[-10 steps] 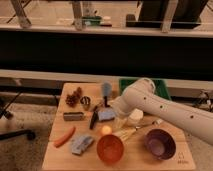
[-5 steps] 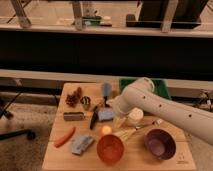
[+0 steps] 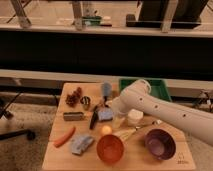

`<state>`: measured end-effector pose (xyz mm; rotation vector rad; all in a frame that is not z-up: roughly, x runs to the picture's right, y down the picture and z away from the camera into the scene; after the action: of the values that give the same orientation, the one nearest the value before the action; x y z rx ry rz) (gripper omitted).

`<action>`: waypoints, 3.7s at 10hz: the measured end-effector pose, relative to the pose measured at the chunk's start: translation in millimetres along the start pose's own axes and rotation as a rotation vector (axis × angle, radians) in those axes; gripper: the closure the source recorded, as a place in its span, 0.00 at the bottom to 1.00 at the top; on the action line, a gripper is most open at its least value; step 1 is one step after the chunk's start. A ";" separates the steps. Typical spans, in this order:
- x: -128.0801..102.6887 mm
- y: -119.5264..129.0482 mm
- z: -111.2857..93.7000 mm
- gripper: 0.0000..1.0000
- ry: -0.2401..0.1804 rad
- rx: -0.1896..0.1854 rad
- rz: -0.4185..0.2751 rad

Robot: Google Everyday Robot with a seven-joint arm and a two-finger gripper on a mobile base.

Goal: Place sponge in plastic cup

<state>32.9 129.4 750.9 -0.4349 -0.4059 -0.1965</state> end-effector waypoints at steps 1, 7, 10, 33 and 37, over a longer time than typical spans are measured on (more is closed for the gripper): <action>-0.5 -4.2 3.5 0.20 0.005 0.005 -0.003; 5.9 -25.4 26.6 0.20 0.058 0.029 -0.003; 6.5 -33.6 37.0 0.20 0.090 0.035 -0.008; 34.3 -38.5 101.8 0.20 0.142 -0.056 -0.027; 34.8 -38.2 101.8 0.20 0.142 -0.056 -0.026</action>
<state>19.4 137.4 864.0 -0.4675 -0.2676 -0.2632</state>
